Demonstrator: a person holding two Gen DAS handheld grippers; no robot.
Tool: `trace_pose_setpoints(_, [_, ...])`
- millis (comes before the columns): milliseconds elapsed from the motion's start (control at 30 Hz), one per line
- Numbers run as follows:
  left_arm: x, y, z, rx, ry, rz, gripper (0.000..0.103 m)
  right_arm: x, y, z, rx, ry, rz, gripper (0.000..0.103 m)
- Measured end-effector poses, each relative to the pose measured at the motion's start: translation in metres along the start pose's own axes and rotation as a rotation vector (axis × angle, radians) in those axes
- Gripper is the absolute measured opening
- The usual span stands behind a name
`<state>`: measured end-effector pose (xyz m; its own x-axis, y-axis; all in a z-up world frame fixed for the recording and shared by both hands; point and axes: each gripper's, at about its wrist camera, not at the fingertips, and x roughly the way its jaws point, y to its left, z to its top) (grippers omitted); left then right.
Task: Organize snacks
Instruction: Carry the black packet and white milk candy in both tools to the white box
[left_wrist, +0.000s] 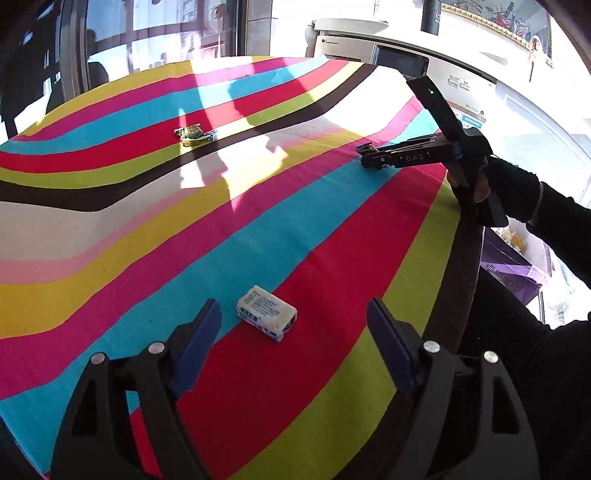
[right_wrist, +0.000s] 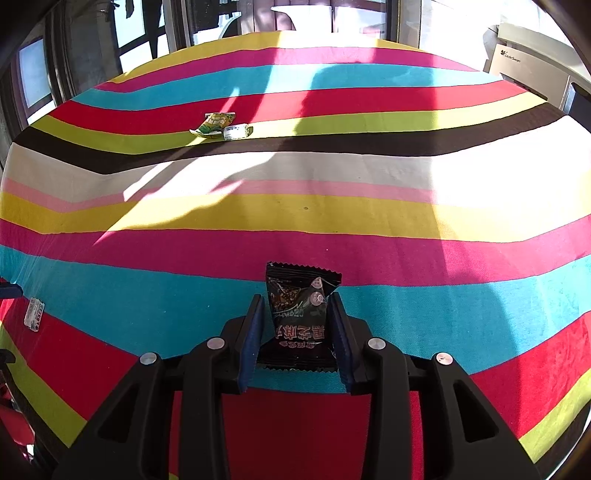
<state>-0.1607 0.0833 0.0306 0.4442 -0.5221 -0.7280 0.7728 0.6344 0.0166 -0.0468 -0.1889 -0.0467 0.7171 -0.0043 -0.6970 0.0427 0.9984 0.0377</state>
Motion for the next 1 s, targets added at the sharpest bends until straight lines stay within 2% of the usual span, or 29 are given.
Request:
trace_pose_setpoints(33, [0.005, 0.002, 0.003, 0.071, 0.017, -0.008, 0.081, 0.000, 0.000, 0.000, -0.001, 0.000, -0.002, 0.035])
trace_pose_setpoints(100, [0.021, 0.011, 0.006, 0.165, 0.087, -0.108, 0.081, 0.000, 0.000, -0.001, -0.003, -0.001, -0.006, 0.035])
trace_pose_setpoints(167, [0.030, 0.019, 0.006, 0.231, 0.126, -0.178, 0.072, 0.000, 0.000, -0.001, 0.000, -0.002, -0.018, 0.040])
trace_pose_setpoints(200, [0.034, 0.021, 0.006, 0.265, 0.137, -0.203, 0.063, 0.000, -0.001, -0.001, 0.006, -0.002, -0.030, 0.048])
trace_pose_setpoints(233, [0.035, 0.023, 0.007, 0.293, 0.127, -0.213, 0.059, 0.001, -0.002, -0.001, 0.018, 0.000, -0.040, 0.051])
trace_pose_setpoints(300, [0.038, 0.025, 0.010, 0.311, 0.135, -0.240, 0.053, 0.002, -0.005, 0.000, 0.029, 0.003, -0.034, 0.051])
trace_pose_setpoints(367, [0.037, 0.022, 0.011, 0.331, 0.135, -0.261, 0.035, 0.002, -0.005, 0.000, 0.029, 0.003, -0.035, 0.051])
trace_pose_setpoints(433, [0.036, 0.020, 0.010, 0.321, 0.144, -0.254, 0.035, 0.002, -0.006, 0.000, 0.029, 0.003, -0.033, 0.051])
trace_pose_setpoints(500, [0.034, 0.021, 0.008, 0.260, 0.130, -0.226, 0.035, 0.003, -0.006, 0.000, 0.027, 0.003, -0.035, 0.050])
trace_pose_setpoints(533, [0.033, 0.021, 0.006, 0.203, 0.123, -0.197, 0.035, 0.002, -0.006, 0.000, 0.025, 0.000, -0.035, 0.040])
trace_pose_setpoints(567, [0.031, 0.020, 0.005, 0.139, 0.116, -0.161, 0.035, 0.001, -0.005, 0.000, 0.018, -0.006, -0.032, 0.036])
trace_pose_setpoints(600, [0.028, 0.017, 0.004, 0.074, 0.095, -0.125, 0.035, 0.000, -0.003, -0.001, 0.006, -0.013, -0.032, 0.034])
trace_pose_setpoints(667, [0.018, 0.011, 0.002, -0.060, 0.023, -0.113, 0.035, -0.001, 0.005, -0.002, -0.036, -0.016, -0.021, 0.033])
trace_pose_setpoints(733, [0.012, -0.003, 0.001, -0.142, -0.035, -0.087, 0.035, -0.004, 0.011, -0.002, -0.055, -0.022, -0.014, 0.031])
trace_pose_setpoints(833, [0.008, -0.019, 0.002, -0.231, -0.085, -0.026, 0.035, -0.015, 0.011, -0.006, 0.044, -0.017, 0.107, 0.031])
trace_pose_setpoints(900, [0.005, -0.022, 0.004, -0.279, -0.106, 0.016, 0.035, -0.030, 0.022, -0.014, 0.055, -0.030, 0.145, 0.031])
trace_pose_setpoints(1000, [0.003, -0.022, 0.011, -0.339, -0.130, 0.006, 0.035, -0.057, 0.036, -0.033, 0.069, -0.047, 0.221, 0.031])
